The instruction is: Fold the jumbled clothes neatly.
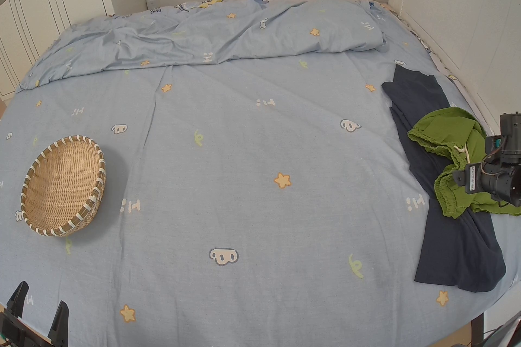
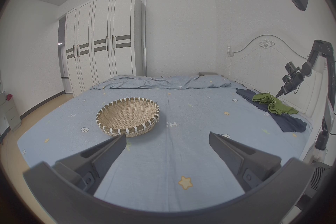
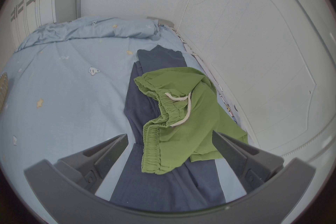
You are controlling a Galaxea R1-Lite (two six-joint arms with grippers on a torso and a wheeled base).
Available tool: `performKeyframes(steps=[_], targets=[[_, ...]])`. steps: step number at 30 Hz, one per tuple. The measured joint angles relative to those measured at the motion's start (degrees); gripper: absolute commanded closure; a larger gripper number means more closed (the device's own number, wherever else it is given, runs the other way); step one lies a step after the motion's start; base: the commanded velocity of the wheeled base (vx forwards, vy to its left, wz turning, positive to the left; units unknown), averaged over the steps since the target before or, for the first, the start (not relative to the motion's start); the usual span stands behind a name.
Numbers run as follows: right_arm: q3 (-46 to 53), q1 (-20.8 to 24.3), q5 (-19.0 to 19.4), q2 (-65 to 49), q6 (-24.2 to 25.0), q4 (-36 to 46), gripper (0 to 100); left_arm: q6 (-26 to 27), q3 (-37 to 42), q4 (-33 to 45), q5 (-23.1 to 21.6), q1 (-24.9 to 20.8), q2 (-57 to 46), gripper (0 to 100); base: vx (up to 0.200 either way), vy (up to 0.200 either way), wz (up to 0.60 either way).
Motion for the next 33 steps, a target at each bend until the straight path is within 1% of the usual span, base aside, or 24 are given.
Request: performKeyframes(steps=[7,10,16,28,29,33], targets=[[-3.72,-0.72,-1.43,7.28,-0.22,-0.83,0,-0.02,0.0,0.0,0.0,0.0,0.0,0,0.0,0.0,0.0],[-4.79,-1.24,-1.49,9.46,-0.16,-1.37,0,-0.02,0.0,-0.02,0.0,0.0,0.0,0,0.0,0.0,0.0],[-6.8,-2.45,-1.56,13.84,-0.09,-5.45,0,-0.02,0.0,0.0,0.0,0.0,0.0,0,0.0,0.0,0.0],[-12.62,-4.49,-1.56,20.13,0.22,-7.53,0,0.0,0.0,0.0,0.0,0.0,0.0,0,0.0,0.0,0.0],[-13.06,-4.53,-1.54,20.53,0.24,-7.56,100,0.0,0.0,0.0,0.0,0.0,0.0,0,0.0,0.0,0.0],[-14.82,-5.08,-1.54,22.19,0.35,-7.75,100,-0.02,0.0,0.0,0.0,0.0,0.0,0,0.0,0.0,0.0]])
